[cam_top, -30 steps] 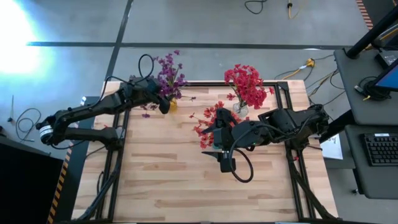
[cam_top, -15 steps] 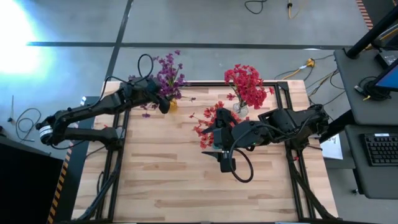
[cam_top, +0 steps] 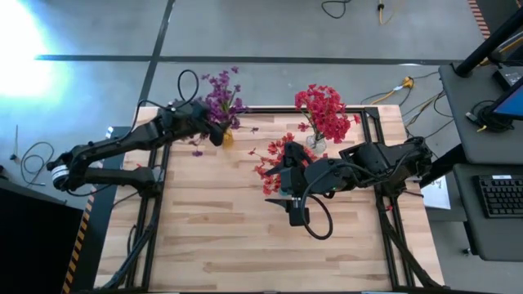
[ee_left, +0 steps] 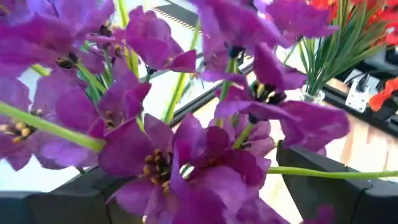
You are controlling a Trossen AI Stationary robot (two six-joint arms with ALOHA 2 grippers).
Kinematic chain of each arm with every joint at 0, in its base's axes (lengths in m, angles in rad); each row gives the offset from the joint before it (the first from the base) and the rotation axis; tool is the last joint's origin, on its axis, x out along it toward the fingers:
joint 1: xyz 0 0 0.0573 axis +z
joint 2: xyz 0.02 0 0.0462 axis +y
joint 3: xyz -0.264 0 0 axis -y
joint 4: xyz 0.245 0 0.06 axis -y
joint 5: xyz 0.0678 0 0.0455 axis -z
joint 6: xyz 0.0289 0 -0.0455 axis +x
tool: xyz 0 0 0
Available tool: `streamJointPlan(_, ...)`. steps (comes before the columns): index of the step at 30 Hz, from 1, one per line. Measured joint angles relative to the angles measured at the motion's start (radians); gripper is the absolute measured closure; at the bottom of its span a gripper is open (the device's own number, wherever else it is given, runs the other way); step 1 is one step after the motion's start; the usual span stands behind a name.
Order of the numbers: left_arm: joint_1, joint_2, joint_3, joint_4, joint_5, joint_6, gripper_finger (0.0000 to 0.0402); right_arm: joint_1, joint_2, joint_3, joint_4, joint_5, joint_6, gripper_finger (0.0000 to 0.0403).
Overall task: Sort flowers into vase by color
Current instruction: Put the violet flowers into the yellow vase
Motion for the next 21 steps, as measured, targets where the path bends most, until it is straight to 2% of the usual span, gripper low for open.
streamJointPlan(7, 0.000, -0.018, 0.000, 0.032, 0.000, 0.027, 0.0088, 0.000, 0.000, 0.000, 0.000, 0.000, 0.001, 0.0110)
streamJointPlan(14, 0.000, -0.019, 0.000, 0.031, 0.001, 0.221, 0.0088, 0.000, 0.000, 0.000, 0.000, 0.000, 0.009, 0.0110)
streamJointPlan(21, -0.001, -0.011, 0.000, 0.027, 0.004, 0.290, 0.0088, 0.000, 0.000, 0.000, 0.000, 0.000, 0.009, 0.0110)
